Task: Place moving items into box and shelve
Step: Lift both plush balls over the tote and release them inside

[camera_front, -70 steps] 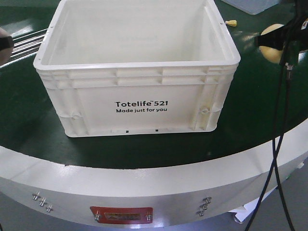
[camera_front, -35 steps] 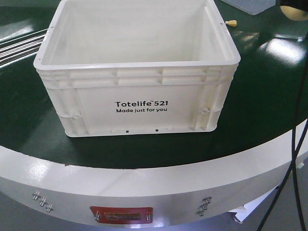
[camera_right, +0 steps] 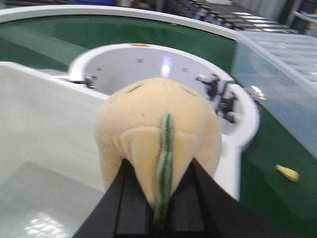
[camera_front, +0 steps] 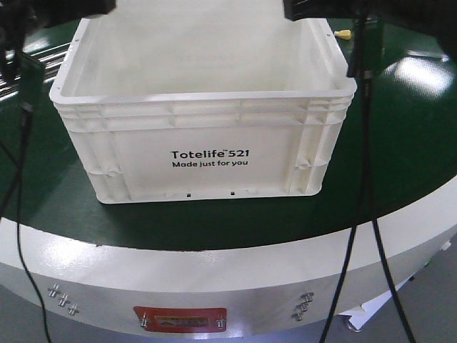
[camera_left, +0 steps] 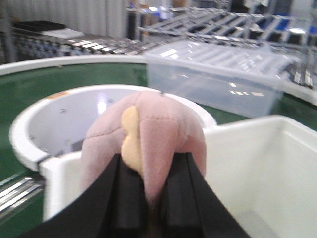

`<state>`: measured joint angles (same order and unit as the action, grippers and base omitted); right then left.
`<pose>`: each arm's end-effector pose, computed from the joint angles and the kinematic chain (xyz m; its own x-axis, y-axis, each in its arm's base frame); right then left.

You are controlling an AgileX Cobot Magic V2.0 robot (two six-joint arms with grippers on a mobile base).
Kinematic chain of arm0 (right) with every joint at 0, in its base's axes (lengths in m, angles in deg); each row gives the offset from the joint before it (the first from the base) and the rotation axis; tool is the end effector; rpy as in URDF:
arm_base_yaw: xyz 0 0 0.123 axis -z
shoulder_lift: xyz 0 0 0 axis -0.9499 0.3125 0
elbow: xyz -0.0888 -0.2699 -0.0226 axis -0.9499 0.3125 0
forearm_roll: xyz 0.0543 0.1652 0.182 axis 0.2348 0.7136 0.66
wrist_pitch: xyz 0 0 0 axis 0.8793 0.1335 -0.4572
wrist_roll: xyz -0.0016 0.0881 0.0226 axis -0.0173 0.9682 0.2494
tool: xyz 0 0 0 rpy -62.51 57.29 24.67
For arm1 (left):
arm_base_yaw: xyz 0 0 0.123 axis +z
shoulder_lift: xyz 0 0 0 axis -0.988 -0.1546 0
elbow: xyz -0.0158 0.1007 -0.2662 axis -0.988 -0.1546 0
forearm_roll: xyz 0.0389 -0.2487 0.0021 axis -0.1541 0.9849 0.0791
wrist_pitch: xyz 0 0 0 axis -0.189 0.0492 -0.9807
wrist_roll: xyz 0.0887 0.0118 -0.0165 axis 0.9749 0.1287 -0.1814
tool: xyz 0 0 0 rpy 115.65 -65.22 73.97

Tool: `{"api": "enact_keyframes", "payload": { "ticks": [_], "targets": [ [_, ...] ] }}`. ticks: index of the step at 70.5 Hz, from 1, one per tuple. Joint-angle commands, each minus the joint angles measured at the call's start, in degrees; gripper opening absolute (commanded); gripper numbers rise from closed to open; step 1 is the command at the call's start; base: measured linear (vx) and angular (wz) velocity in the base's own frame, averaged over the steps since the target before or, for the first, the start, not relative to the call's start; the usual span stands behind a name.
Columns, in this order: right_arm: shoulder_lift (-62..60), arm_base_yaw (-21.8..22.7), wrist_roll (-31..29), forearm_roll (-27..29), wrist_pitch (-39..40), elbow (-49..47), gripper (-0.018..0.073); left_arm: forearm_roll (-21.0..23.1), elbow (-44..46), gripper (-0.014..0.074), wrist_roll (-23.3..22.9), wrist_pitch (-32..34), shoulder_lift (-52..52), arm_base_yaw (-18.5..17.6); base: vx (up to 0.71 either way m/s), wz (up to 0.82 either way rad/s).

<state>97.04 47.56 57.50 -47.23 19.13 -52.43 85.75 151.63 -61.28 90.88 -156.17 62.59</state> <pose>0.3219 0.1412 0.3906 -0.1773 -0.2675 -0.9471 -0.4144 0.8932 -0.1747 0.3105 -0.1035 0.3802 -0.1222 -0.0354 -0.9919 0.3043 0.9499 -0.0714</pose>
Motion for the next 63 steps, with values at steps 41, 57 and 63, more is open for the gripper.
{"api": "enact_keyframes", "payload": {
  "ticks": [41,57,63],
  "targets": [
    [1.41,-3.46,-0.48,-0.34,7.20,-2.02,0.0602,0.20,2.61,0.0449,0.89,11.54,-3.08,-3.04,0.00,0.00],
    [1.41,-3.46,-0.43,-0.06,7.20,-2.02,0.0719,0.32,2.61,0.0619,0.79,11.48,-3.08,-3.04,0.00,0.00],
    [1.35,-3.40,-0.30,-0.06,6.86,-2.02,0.0704,0.50,2.61,0.0615,0.37,11.42,-2.87,-3.04,0.00,0.00]
  ]
}}
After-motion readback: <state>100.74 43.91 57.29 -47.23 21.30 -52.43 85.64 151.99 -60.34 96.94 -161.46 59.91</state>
